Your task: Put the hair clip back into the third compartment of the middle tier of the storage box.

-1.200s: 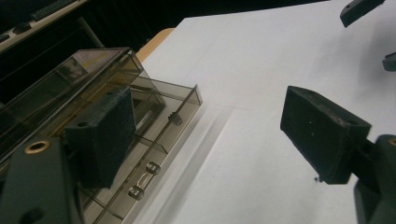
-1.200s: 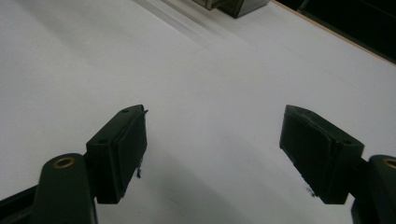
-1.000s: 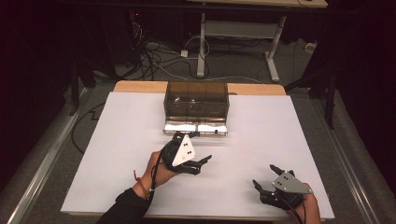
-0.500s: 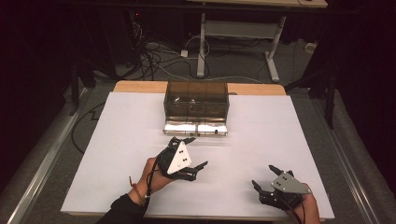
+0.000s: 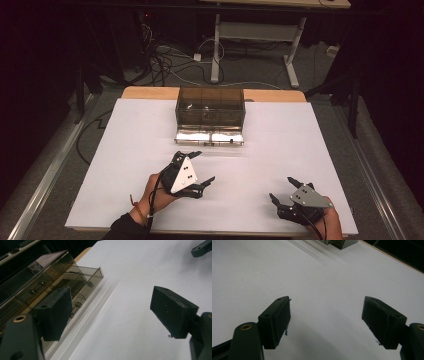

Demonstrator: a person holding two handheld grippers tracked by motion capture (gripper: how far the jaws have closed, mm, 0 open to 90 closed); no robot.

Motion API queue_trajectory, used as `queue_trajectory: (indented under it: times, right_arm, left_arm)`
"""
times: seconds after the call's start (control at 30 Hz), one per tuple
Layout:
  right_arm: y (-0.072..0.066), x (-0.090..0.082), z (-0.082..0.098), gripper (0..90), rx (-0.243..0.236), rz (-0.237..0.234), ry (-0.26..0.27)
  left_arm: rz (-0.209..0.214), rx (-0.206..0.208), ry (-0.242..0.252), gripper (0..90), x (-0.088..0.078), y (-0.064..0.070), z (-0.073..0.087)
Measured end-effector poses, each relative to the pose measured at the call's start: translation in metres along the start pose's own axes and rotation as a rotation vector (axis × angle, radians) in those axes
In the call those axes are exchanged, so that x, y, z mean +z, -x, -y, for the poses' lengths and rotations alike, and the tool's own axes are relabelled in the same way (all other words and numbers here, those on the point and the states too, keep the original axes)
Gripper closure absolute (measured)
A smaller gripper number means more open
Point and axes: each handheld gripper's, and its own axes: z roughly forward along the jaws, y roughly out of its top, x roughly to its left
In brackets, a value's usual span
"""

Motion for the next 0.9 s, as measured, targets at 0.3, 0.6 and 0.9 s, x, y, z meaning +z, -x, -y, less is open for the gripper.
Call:
queue_trajectory:
  times: [0.3,0.6,0.9]
  right_arm:
    - [-0.001,0.001,0.000,23.5,-0.002,-0.002,-0.004]
    - [-0.002,0.001,0.000,23.5,-0.003,-0.002,-0.003]
    - [-0.001,0.000,-0.001,23.5,-0.004,0.002,0.003]
  left_arm:
    - [-0.008,0.005,0.010,17.0,-0.012,0.000,0.002]
    - [-0.029,0.002,0.007,17.0,-0.026,-0.005,0.007]
    - [-0.049,-0.011,-0.004,17.0,-0.040,-0.011,0.014]
